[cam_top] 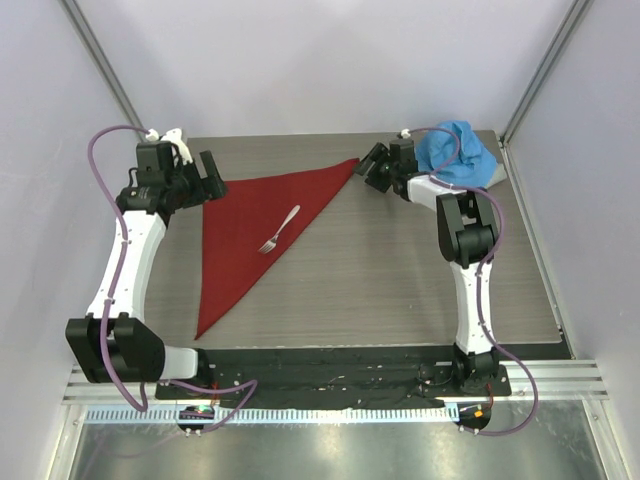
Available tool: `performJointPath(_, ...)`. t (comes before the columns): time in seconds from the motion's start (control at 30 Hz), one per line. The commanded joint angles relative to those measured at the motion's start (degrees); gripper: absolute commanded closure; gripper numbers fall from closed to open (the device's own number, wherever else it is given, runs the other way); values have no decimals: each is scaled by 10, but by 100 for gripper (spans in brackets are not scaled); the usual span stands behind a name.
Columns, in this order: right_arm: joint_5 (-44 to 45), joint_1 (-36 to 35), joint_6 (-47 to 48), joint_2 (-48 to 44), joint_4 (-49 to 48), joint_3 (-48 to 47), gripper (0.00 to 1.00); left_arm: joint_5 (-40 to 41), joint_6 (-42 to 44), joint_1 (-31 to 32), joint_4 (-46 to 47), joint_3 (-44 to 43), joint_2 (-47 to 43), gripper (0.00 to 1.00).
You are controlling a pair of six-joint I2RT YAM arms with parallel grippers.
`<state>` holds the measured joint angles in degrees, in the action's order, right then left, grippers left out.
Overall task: Fold the napkin, place the utensils inside, and roll it up
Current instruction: Fold the napkin
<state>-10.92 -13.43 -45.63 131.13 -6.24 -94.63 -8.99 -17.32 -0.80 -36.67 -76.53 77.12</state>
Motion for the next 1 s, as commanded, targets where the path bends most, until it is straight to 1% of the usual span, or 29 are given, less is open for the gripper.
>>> performJointPath(0.0, -34, 4, 3, 27, -55, -45, 32, 10, 13, 2, 19, 1, 7, 11)
performJointPath(0.13, -36, 3, -6, 62, -53, -78, 32, 12, 15, 2, 19, 0, 7, 11)
performJointPath(0.23, -25, 4, -10, 88, -32, -107, 33, 11, 15, 2, 19, 1, 5, 11)
performJointPath(0.4, -1, 4, -7, 120, 25, -158, 36, 10, 17, 2, 19, -1, 1, 11)
performJointPath(0.6, 5, 3, 1, 157, 82, -216, 40, 9, 18, 2, 19, 0, 0, 11)
performJointPath(0.73, 12, 2, 8, 165, 103, -231, 43, 8, 17, 2, 19, -1, -1, 11)
performJointPath(0.83, 16, 2, 14, 164, 109, -229, 49, 7, 17, 2, 21, -1, -1, 11)
performJointPath(0.97, 22, 2, 23, 163, 112, -227, 53, 3, 15, 1, 19, -1, 0, 11)
